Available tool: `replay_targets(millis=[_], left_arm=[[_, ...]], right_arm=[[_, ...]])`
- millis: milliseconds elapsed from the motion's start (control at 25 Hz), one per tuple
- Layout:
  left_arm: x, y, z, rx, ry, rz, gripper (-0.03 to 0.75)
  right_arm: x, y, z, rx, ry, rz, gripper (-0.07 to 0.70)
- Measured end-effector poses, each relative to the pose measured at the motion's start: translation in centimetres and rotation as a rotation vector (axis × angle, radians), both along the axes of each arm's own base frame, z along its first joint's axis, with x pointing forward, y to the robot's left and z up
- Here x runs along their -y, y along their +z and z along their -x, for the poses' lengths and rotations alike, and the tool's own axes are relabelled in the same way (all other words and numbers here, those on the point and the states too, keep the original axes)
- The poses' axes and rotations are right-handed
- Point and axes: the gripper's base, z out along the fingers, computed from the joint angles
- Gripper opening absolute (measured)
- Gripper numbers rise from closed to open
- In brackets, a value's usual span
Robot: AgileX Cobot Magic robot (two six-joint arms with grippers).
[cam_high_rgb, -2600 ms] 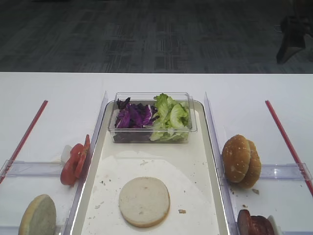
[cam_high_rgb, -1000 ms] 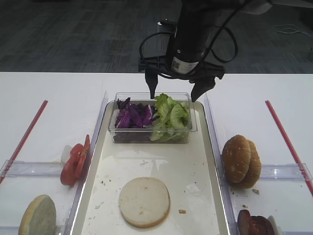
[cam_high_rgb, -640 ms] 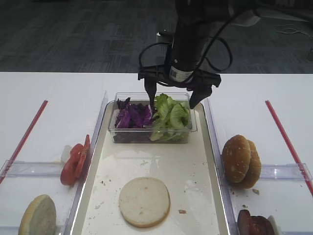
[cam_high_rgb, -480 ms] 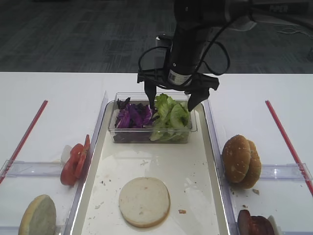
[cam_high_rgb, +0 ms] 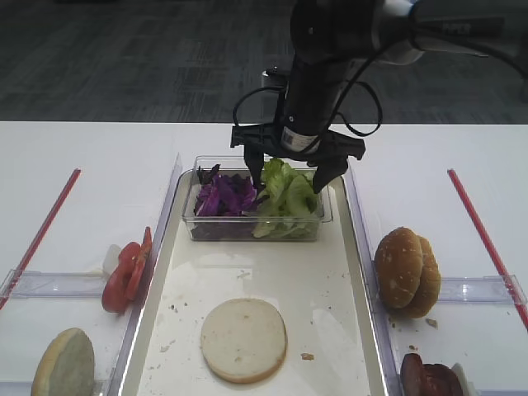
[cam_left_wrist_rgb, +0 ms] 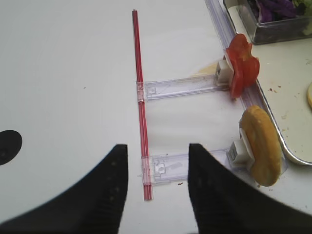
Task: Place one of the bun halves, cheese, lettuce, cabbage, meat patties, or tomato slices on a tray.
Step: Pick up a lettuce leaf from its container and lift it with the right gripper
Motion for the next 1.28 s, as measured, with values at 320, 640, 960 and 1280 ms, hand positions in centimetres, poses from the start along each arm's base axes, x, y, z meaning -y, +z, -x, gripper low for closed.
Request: replay_targets(millis=[320,640,960,1280], left_arm=[[0.0,0.0,0.0,0.000,0.000,0.000,0.305],[0.0,0.0,0.0,0.000,0.000,0.000,0.305],[0.0,0.0,0.0,0.000,0.000,0.000,0.305],[0.0,0.0,0.0,0.000,0.000,0.000,0.305]], right_arm=[[0.0,-1.4,-0.4,-0.001,0.001,0.021,0.606],[-0.2,-2.2,-0.5,-0.009,0.000,0.019,0.566],[-0.2,-2.8,-0.5,-0.021,0.004,0.038,0.506],[0.0,-2.9,-0.4,-0.033,0.009,0.053,0.393]])
